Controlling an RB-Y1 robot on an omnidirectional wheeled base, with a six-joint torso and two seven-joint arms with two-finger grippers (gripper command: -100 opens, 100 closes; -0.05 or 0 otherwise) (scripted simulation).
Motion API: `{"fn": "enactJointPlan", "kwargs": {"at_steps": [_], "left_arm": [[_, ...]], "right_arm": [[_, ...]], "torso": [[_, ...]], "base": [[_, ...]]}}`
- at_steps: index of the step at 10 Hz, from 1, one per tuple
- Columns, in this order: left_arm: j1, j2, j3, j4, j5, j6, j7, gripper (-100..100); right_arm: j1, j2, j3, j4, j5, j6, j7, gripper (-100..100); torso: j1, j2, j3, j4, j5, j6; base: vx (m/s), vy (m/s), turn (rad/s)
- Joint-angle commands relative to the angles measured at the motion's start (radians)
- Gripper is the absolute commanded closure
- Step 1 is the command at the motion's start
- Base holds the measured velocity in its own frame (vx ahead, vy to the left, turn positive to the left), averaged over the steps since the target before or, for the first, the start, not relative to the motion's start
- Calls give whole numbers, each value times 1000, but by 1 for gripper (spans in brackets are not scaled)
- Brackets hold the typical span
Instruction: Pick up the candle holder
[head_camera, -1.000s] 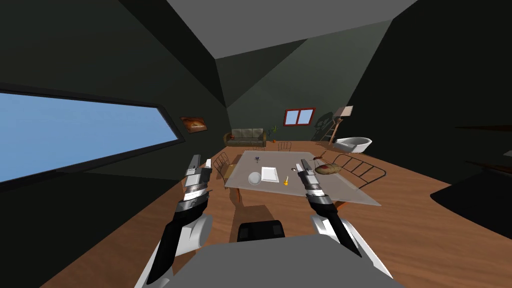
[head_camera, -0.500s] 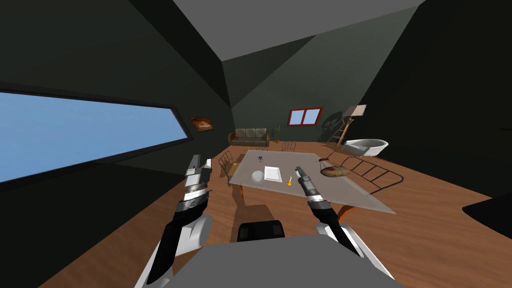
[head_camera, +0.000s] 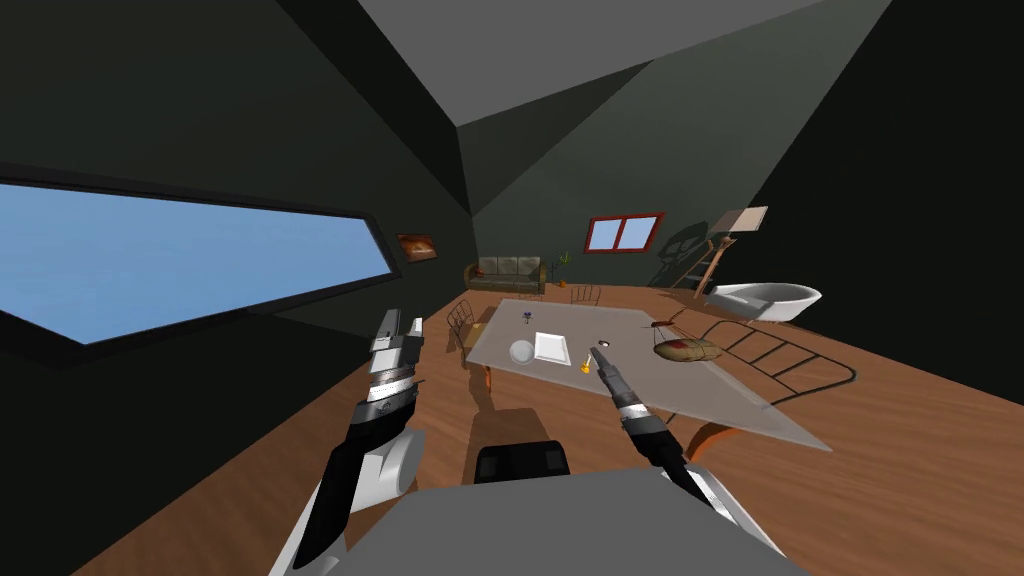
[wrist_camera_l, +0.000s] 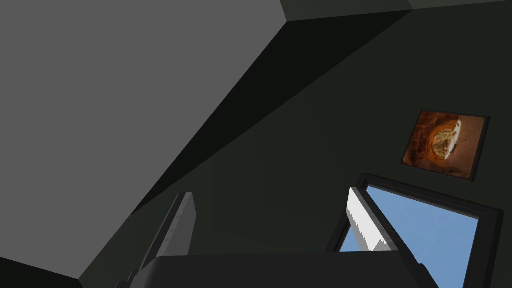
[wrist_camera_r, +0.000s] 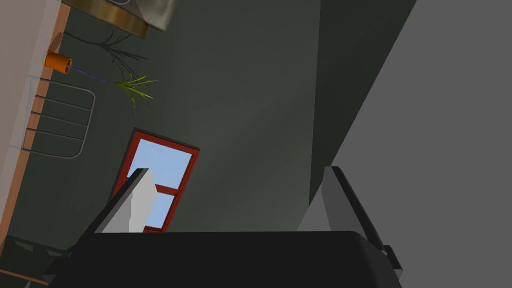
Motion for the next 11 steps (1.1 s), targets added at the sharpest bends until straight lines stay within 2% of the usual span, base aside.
{"fn": "enactJointPlan", "kwargs": {"at_steps": [1,2,3,4,7,8,9,10,11], "left_arm": [[0,0,0,0,0,0,0,0],[0,0,0,0,0,0,0,0],[0,0,0,0,0,0,0,0],[0,0,0,0,0,0,0,0],[0,0,0,0,0,0,0,0],[0,0,0,0,0,0,0,0],[0,0,0,0,0,0,0,0],[0,0,0,0,0,0,0,0],[0,0,0,0,0,0,0,0]], "right_arm": [[19,-19,3,50,35,-2,21,-100],[19,-19,3,57,35,-2,21,-100],[33,-40,1,102,64,-7,37,-100],[33,-40,1,109,64,-7,37,-100],[58,-81,-3,191,124,-19,71,-100],[58,-81,-3,221,124,-19,71,-100],[58,-81,-3,227,124,-19,71,-100],[68,-101,-6,263,154,-26,88,-100],[68,-101,-6,287,154,-26,88,-100]], "torso": [[0,0,0,0,0,0],[1,1,0,0,0,0],[0,1,0,0,0,0],[1,1,1,0,0,0],[0,0,0,0,0,0],[0,0,0,0,0,0],[0,0,0,0,0,0],[-1,0,0,0,0,0],[0,0,0,0,0,0]], "base": [[-24,21,172],[-23,17,98],[-30,25,195],[-22,14,94],[-17,14,163],[-12,6,109],[-4,1,-17],[-8,13,214],[-9,6,118]]}}
